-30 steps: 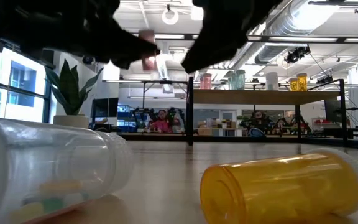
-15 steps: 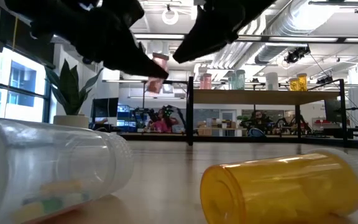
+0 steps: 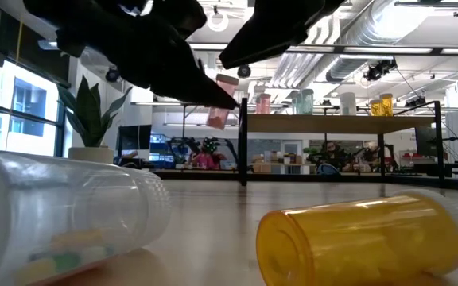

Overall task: Pick and place medicine bottles onto shelf by color
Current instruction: Put the red pill bottle on the shelf aligned with the other red pill bottles

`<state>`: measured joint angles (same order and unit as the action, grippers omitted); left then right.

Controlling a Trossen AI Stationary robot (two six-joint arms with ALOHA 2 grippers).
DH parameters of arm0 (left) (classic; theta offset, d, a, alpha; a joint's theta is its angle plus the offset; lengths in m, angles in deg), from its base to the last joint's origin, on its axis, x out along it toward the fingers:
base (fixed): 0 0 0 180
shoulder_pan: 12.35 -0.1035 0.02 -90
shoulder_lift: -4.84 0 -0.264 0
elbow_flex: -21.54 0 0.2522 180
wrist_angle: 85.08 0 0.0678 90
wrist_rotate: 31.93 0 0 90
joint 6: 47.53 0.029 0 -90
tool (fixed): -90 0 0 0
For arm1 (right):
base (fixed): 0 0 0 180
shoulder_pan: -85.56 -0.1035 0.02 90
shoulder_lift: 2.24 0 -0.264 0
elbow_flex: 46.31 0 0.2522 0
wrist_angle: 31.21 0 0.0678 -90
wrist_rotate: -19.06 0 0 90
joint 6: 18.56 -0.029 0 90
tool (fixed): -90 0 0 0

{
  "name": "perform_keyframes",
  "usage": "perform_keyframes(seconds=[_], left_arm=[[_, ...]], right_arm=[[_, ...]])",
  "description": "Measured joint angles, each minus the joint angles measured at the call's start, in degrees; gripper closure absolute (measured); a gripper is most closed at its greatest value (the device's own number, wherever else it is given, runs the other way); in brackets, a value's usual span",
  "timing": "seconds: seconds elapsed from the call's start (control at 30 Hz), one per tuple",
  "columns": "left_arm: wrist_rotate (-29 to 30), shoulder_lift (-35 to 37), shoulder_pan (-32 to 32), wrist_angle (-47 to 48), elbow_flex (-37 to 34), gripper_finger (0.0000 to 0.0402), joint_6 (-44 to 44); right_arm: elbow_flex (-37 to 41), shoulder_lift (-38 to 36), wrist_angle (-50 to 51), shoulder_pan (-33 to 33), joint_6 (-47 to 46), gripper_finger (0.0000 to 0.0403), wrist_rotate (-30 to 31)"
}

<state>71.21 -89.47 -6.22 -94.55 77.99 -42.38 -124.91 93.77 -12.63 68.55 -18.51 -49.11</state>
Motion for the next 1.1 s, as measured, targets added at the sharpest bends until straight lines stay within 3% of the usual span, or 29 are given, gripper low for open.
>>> perform_keyframes(seconds=[0.7, 1.1], left_arm=[[0.35, -0.73, -0.02, -2.19, 1.28, 0.0302, 1.06], [0.33, -0.73, -0.04, -3.26, 1.28, 0.0302, 1.07]], right_arm=[[0.00, 0.00, 3.26, 0.11, -1.56, 0.0220, -0.83], [0.00, 0.00, 3.26, 0.11, -1.57, 0.0292, -0.79]])
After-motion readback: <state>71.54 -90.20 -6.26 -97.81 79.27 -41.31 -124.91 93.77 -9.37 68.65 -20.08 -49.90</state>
